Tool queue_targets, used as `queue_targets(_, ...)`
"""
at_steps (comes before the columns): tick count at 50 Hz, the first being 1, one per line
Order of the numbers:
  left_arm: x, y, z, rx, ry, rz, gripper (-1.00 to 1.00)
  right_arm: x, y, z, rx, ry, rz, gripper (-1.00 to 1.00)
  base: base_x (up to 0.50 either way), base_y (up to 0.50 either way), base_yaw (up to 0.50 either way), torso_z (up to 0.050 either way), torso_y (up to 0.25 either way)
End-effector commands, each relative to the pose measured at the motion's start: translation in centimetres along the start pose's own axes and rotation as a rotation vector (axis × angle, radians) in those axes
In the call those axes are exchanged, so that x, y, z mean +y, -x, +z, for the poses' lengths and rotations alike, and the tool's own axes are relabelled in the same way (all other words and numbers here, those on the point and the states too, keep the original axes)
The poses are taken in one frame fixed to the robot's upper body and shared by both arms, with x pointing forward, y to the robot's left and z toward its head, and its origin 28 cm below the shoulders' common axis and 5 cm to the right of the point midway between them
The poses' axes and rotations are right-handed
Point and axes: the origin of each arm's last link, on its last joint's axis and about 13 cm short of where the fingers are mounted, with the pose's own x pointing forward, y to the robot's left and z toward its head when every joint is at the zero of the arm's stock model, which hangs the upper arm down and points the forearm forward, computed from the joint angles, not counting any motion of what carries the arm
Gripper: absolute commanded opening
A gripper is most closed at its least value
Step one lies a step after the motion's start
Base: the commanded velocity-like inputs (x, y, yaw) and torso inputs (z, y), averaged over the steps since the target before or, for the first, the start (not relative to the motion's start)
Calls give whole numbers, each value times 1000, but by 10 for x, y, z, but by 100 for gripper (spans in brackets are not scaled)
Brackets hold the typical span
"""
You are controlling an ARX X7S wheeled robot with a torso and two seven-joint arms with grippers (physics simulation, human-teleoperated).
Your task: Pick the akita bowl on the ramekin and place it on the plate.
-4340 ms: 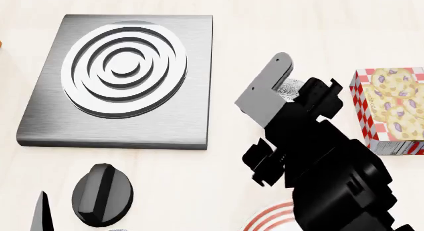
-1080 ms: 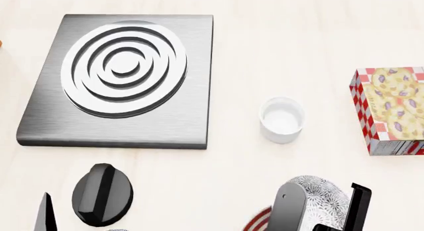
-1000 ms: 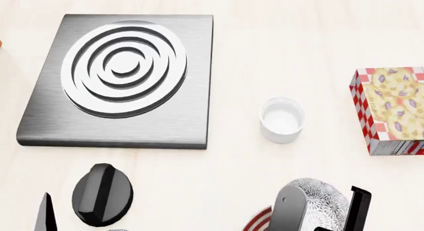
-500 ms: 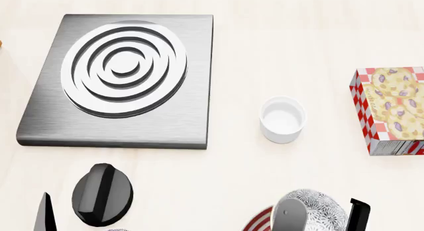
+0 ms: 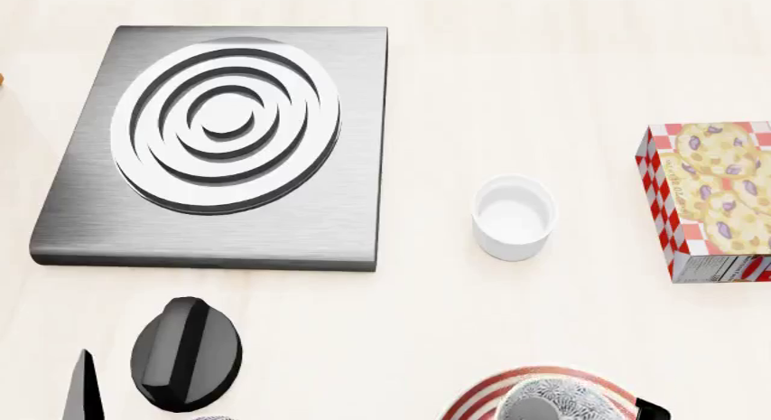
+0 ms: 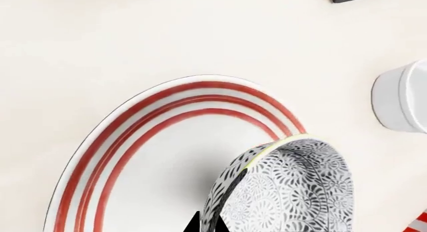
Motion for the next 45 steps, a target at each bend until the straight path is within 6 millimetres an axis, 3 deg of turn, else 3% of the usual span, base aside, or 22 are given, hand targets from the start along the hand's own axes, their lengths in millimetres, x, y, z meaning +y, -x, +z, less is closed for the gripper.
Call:
queue_targets(1, 0, 0, 0, 1, -1, -1, 100, 2, -3, -3, -8, -6, -23, -100, 0, 0, 0, 0, 0)
queue_targets(45, -1, -1, -2, 5, -3, 1, 100, 10, -16, -8, -26, -28, -11, -100, 0, 0, 0, 0, 0)
